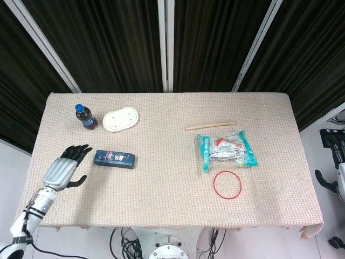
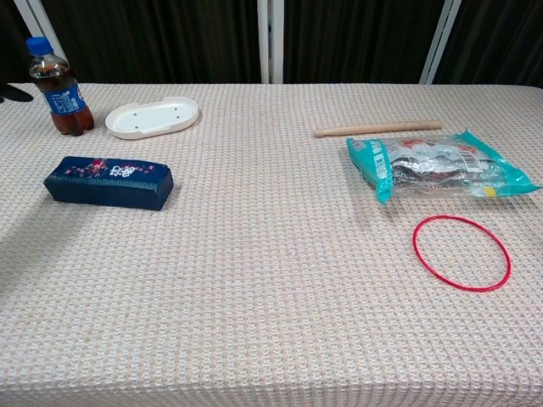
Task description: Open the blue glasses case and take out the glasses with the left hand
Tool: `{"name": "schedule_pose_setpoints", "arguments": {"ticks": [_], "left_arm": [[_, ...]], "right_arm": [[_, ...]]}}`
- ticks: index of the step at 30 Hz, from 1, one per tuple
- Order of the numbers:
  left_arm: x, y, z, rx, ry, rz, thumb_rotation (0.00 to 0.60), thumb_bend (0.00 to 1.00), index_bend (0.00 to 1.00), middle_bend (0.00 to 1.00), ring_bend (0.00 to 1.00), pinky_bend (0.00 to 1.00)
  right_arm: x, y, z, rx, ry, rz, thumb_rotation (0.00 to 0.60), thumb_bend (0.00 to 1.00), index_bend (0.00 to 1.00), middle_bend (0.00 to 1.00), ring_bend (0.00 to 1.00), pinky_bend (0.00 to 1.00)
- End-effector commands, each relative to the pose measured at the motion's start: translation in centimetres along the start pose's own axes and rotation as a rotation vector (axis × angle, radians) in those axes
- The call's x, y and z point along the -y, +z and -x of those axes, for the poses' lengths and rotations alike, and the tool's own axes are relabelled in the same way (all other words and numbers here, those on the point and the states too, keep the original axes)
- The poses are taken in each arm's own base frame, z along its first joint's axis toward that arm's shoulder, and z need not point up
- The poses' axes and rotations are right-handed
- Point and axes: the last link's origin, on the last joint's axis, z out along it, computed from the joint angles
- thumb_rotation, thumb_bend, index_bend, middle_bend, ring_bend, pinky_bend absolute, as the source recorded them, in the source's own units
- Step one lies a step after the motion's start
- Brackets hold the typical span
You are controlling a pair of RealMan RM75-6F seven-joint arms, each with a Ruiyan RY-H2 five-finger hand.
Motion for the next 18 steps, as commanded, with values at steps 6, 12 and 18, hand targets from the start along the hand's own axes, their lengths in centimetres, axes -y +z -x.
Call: {"name": "schedule_pose_setpoints", "arguments": {"ticks": [6,12,18], "left_arm": [[-0.6,5.0,0.9,0.112,-0.006,-0.015,0.6,0.4,0.0,0.0,0.0,0.05],[-0.4,6.3,1.5,0.18,-0.032,-0.041,0.6,0.46,0.0,0.0,0.0,0.04],[-0.2,7.2,1.9,0.23,-0.036,-0.055,0.6,0.46,0.0,0.0,0.0,0.04]], "right_arm": [[-0.2,-0.2,-0.6,-0.014,0.006,0.018,0.6,0.29,0.0,0.0,0.0,0.0],[-0.5,-0.3,-0.8,-0.017,0.009,0.027,0.6,0.29,0.0,0.0,0.0,0.0],[-0.8,-0.4,-0.9,-0.019,0.015,0.036,0.6,0.29,0.0,0.0,0.0,0.0]]}}
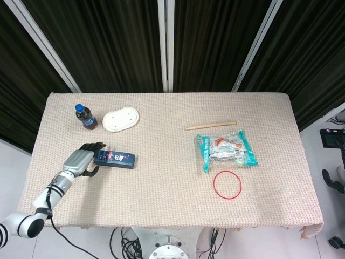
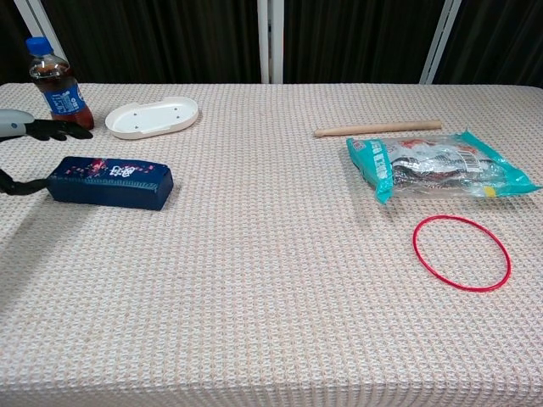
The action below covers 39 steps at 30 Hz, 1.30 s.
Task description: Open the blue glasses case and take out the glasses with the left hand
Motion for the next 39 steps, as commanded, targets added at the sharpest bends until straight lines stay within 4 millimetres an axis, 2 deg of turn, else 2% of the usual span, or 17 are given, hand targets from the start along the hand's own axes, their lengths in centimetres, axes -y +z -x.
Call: {"name": "schedule_pose_setpoints", "arguments": {"ticks": [1,5,13,20,27,29,35,39], "left_arm": [[0.2,0.3,0.1,0.022,0.003,-0.013,0.6,0.46,0.0,0.01,0.0,0.04],[0.8,0.2,0.0,0.029,0.007,-0.038,0.6,0.46,0.0,0.03,0.0,0.04],[1.0,-1.1,0.4,0.056,0.028,-0.056,0.6,0.46,0.0,0.21,0.0,0.04],[-0.5,-2.8,1.8,0.079,0.03,-0.012,0.6,0.46,0.0,0.23,0.0,0.04],[-3.2,-3.8,3.1,0.088,0.044,0.08,0.6,0.46,0.0,0.27,0.0,0.04],[-3.8,-3.8,2.9,0.05,0.057,0.098,0.6,0.46,0.0,0.26,0.0,0.05],[-5.8,-2.6,0.2,-0.189,0.044,0.176,0.6,0.46,0.0,0.19,0.0,0.06],[-7.5,-1.5,-1.0,-0.163,0.065,0.279,0.6,0.47,0.0,0.2,0.0,0.06]], "right_arm": [[-0.1,0.0,0.0,0.0,0.0,0.001,0.6,0.29,0.0,0.0,0.0,0.0],[-0.1,0.2,0.0,0.004,0.002,0.003,0.6,0.29,0.0,0.0,0.0,0.0],[-0.4,0.2,0.3,0.01,0.006,0.012,0.6,0.29,0.0,0.0,0.0,0.0],[-0.6,0.2,0.7,0.019,0.007,0.016,0.6,0.29,0.0,0.0,0.0,0.0],[-0.7,0.1,1.0,0.029,0.01,0.016,0.6,0.29,0.0,0.0,0.0,0.0],[-0.8,0.1,1.0,0.028,0.01,0.018,0.6,0.29,0.0,0.0,0.0,0.0],[-1.1,0.0,0.7,0.019,0.007,0.025,0.6,0.29,0.0,0.0,0.0,0.0],[-1.0,0.1,0.8,0.022,0.009,0.027,0.6,0.29,0.0,0.0,0.0,0.0]]}}
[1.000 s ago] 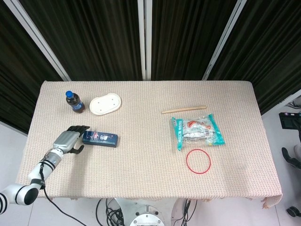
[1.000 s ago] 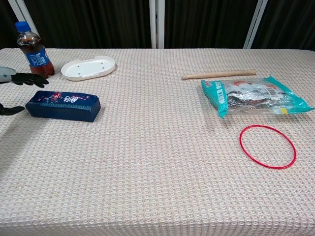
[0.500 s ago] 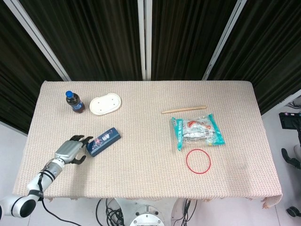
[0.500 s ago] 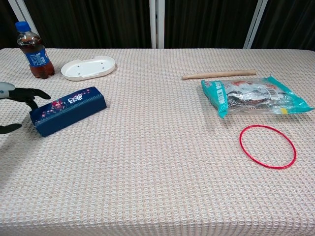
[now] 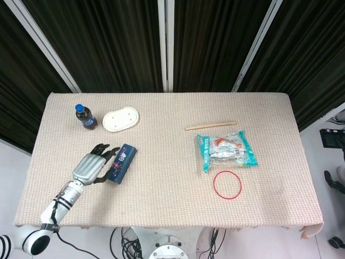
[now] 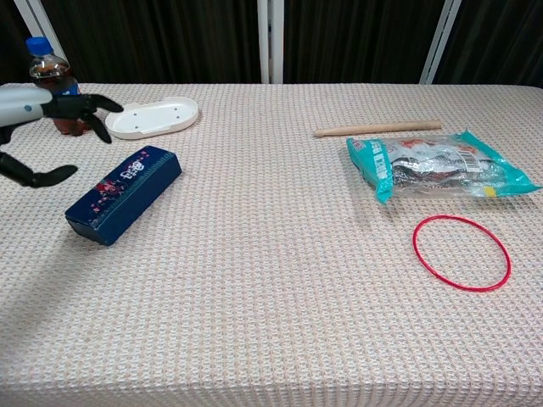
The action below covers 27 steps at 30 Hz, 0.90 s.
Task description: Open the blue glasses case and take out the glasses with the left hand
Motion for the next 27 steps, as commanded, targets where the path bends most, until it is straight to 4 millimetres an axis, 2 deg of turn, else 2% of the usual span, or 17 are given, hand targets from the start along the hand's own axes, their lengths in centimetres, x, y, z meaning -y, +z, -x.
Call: {"name": "schedule_pose_setpoints", "arguments": {"ticks": [1,8,14,19,27], "left_arm": [[-1.8,2.2,-0.9,0.025,0.007,0.108,0.6,0.47,0.0,0.2,0.0,0.06],[-4.0,5.6,0.4,0.141,0.052,0.163,0.6,0.47,0.0,0.21,0.0,0.06],[-4.5,7.3,1.6,0.185,0.08,0.161,0.6,0.47,0.0,0.22,0.0,0.06],[-3.7,8.1,1.7,0.182,0.121,0.131,0.6,0.47,0.0,0.22,0.0,0.06],[-1.3,8.1,1.7,0.183,0.172,0.06,0.6,0.47,0.0,0.23,0.0,0.06]], "right_arm": [[0.1,0.0,0.1,0.002,0.001,-0.001,0.6,0.29,0.0,0.0,0.0,0.0],[0.3,0.1,0.4,0.01,0.003,-0.002,0.6,0.29,0.0,0.0,0.0,0.0],[-0.1,0.1,0.2,0.007,0.008,0.01,0.6,0.29,0.0,0.0,0.0,0.0],[-0.4,0.0,0.3,0.012,0.01,0.017,0.6,0.29,0.0,0.0,0.0,0.0],[-0.3,0.2,0.4,0.017,0.009,0.017,0.6,0.29,0.0,0.0,0.0,0.0]]}}
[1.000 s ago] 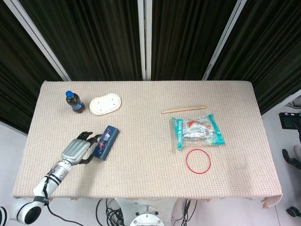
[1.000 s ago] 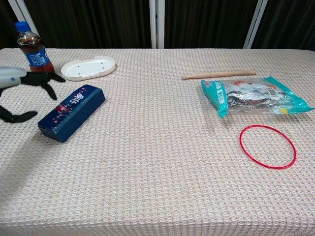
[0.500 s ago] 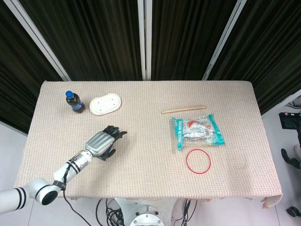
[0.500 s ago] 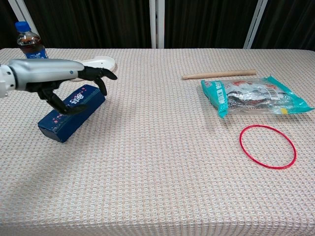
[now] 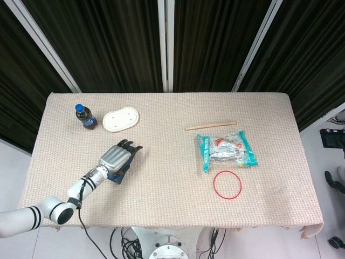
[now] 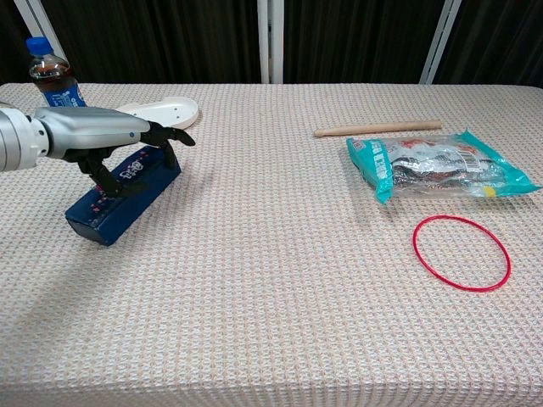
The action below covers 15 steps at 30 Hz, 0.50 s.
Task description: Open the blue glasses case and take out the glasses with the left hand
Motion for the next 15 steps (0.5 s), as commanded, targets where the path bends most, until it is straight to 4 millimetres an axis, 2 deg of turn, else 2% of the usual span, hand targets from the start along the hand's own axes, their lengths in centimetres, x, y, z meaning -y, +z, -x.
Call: {"name": "schedule_pose_setpoints", "arguments": {"ticks": [1,15], "left_arm": [[0.8,-0.1,0.0,0.001,0.002,-0.027,0.6,0.47,0.0,0.23,0.0,0.06],[5.7,-2.5,-0.6,0.015,0.01,-0.239,0.6,0.47,0.0,0.29,0.0,0.06]], "right_arm": [[0.1,0.0,0.0,0.001,-0.001,-0.003,0.6,0.29,0.0,0.0,0.0,0.0],[0.8,-0.1,0.0,0.0,-0.012,-0.013,0.6,0.29,0.0,0.0,0.0,0.0]]}}
